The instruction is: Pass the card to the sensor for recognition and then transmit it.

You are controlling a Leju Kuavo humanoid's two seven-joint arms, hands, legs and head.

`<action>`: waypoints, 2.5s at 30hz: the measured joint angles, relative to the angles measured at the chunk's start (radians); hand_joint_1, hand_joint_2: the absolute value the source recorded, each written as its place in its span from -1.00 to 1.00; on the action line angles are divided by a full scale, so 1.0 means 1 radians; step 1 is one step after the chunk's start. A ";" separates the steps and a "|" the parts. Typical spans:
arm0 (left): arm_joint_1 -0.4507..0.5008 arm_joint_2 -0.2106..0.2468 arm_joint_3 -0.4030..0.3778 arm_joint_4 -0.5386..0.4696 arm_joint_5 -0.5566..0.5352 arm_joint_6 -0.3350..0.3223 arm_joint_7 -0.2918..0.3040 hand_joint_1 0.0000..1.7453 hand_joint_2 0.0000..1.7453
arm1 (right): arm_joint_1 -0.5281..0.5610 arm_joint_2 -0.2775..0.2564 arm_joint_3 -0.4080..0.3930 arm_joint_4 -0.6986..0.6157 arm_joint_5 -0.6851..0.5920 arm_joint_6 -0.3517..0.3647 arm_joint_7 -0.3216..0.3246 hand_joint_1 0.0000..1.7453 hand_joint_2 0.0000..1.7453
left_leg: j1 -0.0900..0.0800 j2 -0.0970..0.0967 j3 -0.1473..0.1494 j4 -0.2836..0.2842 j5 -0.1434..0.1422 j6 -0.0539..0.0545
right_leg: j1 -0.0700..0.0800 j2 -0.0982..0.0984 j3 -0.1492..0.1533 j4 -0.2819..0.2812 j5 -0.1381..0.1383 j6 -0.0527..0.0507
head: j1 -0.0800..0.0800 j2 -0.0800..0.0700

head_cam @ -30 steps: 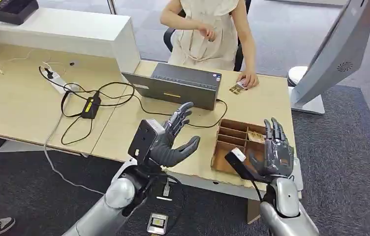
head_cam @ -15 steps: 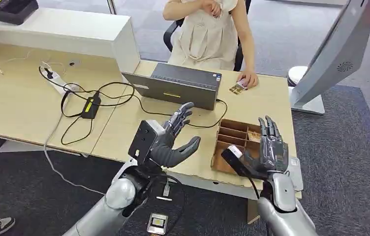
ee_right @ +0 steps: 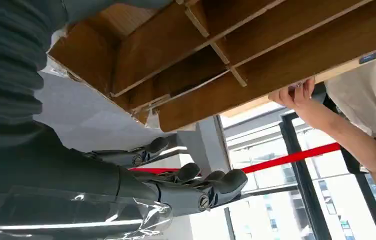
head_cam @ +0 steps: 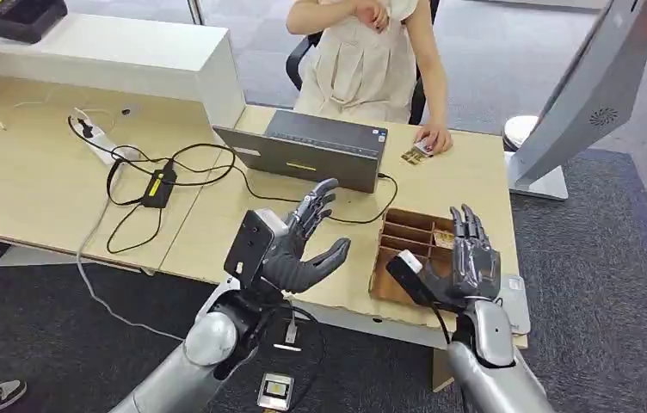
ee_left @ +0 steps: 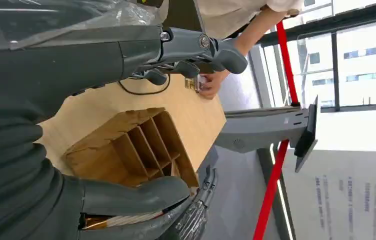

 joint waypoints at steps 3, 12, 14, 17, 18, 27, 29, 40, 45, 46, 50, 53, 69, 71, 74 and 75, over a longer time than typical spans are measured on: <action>0.000 0.000 0.000 0.000 0.002 0.000 -0.002 -1.00 1.00 | -0.002 0.000 0.000 0.009 -0.013 -0.001 0.000 1.00 1.00 | 0.000 0.000 0.000 0.000 0.000 0.000 | 0.000 0.000 0.000 0.000 0.000 0.000 | 0.000 0.000; 0.000 0.000 0.000 0.008 0.001 0.003 -0.008 -1.00 1.00 | -0.012 0.000 0.001 0.024 -0.068 0.006 -0.015 1.00 1.00 | 0.000 0.000 0.000 0.000 0.000 0.000 | 0.000 0.000 0.000 0.000 0.000 0.000 | 0.000 0.000; 0.000 0.000 0.000 0.008 0.000 0.003 -0.008 -1.00 1.00 | -0.014 0.000 0.001 0.025 -0.071 0.007 -0.016 1.00 1.00 | 0.000 0.000 0.000 0.000 0.000 0.000 | 0.000 0.000 0.000 0.000 0.000 0.000 | 0.000 0.000; -0.001 0.000 -0.002 0.009 -0.001 0.003 -0.008 -1.00 1.00 | -0.023 0.000 0.001 0.028 -0.074 0.005 -0.016 1.00 1.00 | 0.000 0.000 0.000 0.000 0.000 0.000 | 0.000 0.000 0.000 0.000 0.000 0.000 | 0.000 0.000; -0.002 0.000 -0.002 0.010 -0.001 0.003 -0.008 -1.00 1.00 | -0.027 0.000 0.001 0.028 -0.074 0.004 -0.016 1.00 1.00 | 0.000 0.000 0.001 0.000 0.000 0.000 | 0.000 0.000 0.000 0.000 0.000 0.000 | 0.000 0.000; -0.007 0.000 -0.004 0.018 0.001 0.000 -0.010 -1.00 1.00 | -0.037 0.000 0.008 0.039 -0.071 -0.006 0.000 1.00 1.00 | 0.000 0.000 0.000 0.000 0.000 0.000 | 0.000 0.000 0.000 0.000 0.000 0.000 | 0.000 0.000; -0.010 0.000 -0.005 0.021 0.002 -0.002 -0.015 -1.00 1.00 | -0.040 0.000 0.010 0.043 -0.079 -0.016 -0.006 1.00 1.00 | 0.000 0.000 0.000 0.000 0.000 0.000 | 0.000 0.000 0.000 0.000 0.000 0.000 | 0.000 0.000; -0.022 -0.013 -0.009 0.053 0.002 -0.010 -0.047 -1.00 1.00 | -0.080 -0.004 0.006 -0.028 -0.076 -0.118 -0.048 1.00 1.00 | 0.000 0.000 0.000 0.000 0.000 0.000 | 0.000 0.000 0.000 0.000 0.000 0.000 | 0.000 0.000; -0.034 -0.028 -0.011 0.079 0.008 -0.023 -0.068 -1.00 1.00 | -0.135 -0.018 -0.014 -0.108 -0.055 -0.115 -0.052 1.00 1.00 | 0.000 0.000 0.001 0.001 0.000 0.000 | 0.000 0.000 0.000 0.000 0.000 0.000 | 0.000 0.000; -0.035 -0.031 -0.011 0.083 0.010 -0.026 -0.071 -1.00 1.00 | -0.145 -0.021 -0.018 -0.122 -0.052 -0.114 -0.051 1.00 1.00 | 0.000 0.001 0.001 0.001 0.000 0.000 | 0.000 0.000 0.000 0.000 0.000 0.000 | 0.000 0.000; -0.039 -0.039 -0.012 0.099 0.011 -0.030 -0.072 -1.00 1.00 | -0.164 -0.031 -0.031 -0.164 -0.049 -0.109 -0.042 1.00 1.00 | 0.000 0.000 0.001 0.001 0.000 0.000 | 0.000 0.000 0.000 0.000 0.000 0.000 | 0.000 0.000; -0.042 -0.043 -0.013 0.108 0.011 -0.031 -0.072 -1.00 1.00 | -0.167 -0.037 -0.037 -0.180 -0.050 -0.108 -0.041 1.00 1.00 | 0.000 0.000 0.001 0.001 0.000 0.000 | 0.000 0.000 0.000 0.000 0.000 0.000 | 0.000 0.000; -0.067 -0.059 -0.036 0.126 0.048 -0.079 -0.073 -1.00 1.00 | -0.360 -0.023 -0.039 -0.053 -0.187 0.096 -0.125 1.00 1.00 | 0.000 0.000 0.000 0.001 0.000 0.000 | 0.000 0.000 0.000 0.001 0.001 0.000 | 0.000 0.000; -0.071 -0.062 -0.040 0.129 0.052 -0.086 -0.074 -1.00 1.00 | -0.410 -0.009 -0.035 -0.006 -0.199 0.133 -0.120 1.00 1.00 | 0.000 0.000 0.000 0.001 0.000 0.000 | 0.000 0.000 0.000 0.001 0.001 0.000 | 0.000 0.000; -0.075 -0.066 -0.050 0.137 0.054 -0.093 -0.074 -1.00 1.00 | -0.479 0.013 -0.032 0.064 -0.213 0.177 -0.093 1.00 1.00 | 0.000 0.000 0.000 0.001 0.000 0.000 | 0.000 0.000 0.000 0.001 0.000 0.000 | 0.000 0.000; -0.076 -0.067 -0.051 0.139 0.055 -0.095 -0.074 -1.00 1.00 | -0.498 0.021 -0.031 0.084 -0.220 0.185 -0.087 1.00 1.00 | 0.000 0.000 0.000 0.001 0.000 0.000 | 0.000 0.000 0.000 0.001 0.000 0.000 | 0.000 0.000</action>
